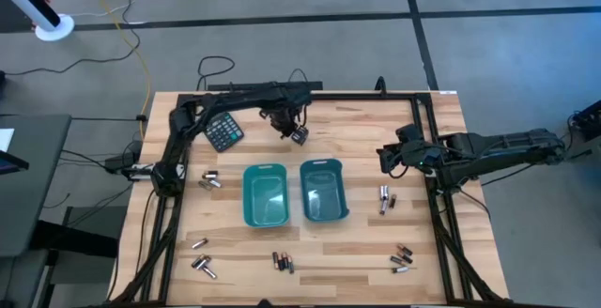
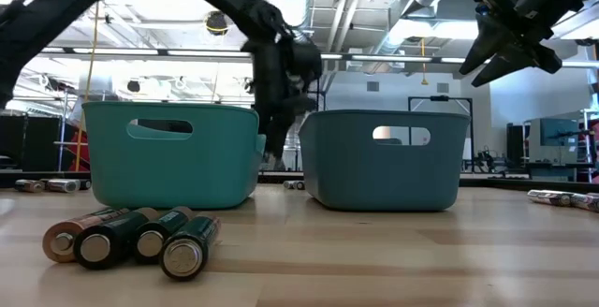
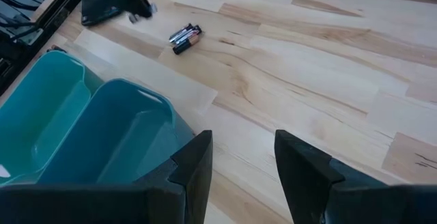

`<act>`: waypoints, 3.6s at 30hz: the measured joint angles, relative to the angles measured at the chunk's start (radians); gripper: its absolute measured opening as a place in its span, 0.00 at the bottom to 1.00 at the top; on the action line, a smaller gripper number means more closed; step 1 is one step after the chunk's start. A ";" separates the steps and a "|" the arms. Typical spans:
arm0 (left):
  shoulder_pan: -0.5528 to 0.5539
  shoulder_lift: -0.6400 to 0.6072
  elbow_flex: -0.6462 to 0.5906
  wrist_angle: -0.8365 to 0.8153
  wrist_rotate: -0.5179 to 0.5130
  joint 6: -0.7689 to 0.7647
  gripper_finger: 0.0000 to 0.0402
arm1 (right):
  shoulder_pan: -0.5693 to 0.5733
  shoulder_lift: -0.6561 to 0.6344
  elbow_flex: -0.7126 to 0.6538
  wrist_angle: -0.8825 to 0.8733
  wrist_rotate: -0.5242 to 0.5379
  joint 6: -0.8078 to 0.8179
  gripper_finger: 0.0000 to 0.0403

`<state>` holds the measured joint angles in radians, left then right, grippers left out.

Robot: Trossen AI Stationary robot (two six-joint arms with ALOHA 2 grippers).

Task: Sort batteries
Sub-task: Put the silver battery into the green bin, then put the black battery into the blue bin

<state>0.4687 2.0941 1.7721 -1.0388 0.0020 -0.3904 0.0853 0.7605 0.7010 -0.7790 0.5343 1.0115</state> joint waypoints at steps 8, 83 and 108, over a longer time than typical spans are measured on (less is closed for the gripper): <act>-0.047 -0.189 -0.001 -0.003 -0.005 0.000 0.12 | 0.000 0.000 0.000 0.001 -0.001 -0.002 0.44; -0.526 -0.481 -0.632 0.309 -0.067 -0.535 0.28 | 0.000 0.000 0.000 0.006 -0.025 0.006 0.44; -0.523 -0.592 -0.632 0.237 -0.116 -0.100 0.28 | 0.059 0.121 -0.024 -0.345 -0.437 0.610 0.34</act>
<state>-0.0544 1.5017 1.1404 -0.8017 -0.1143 -0.4908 0.1438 0.8811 0.6765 -1.1245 0.0971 1.6213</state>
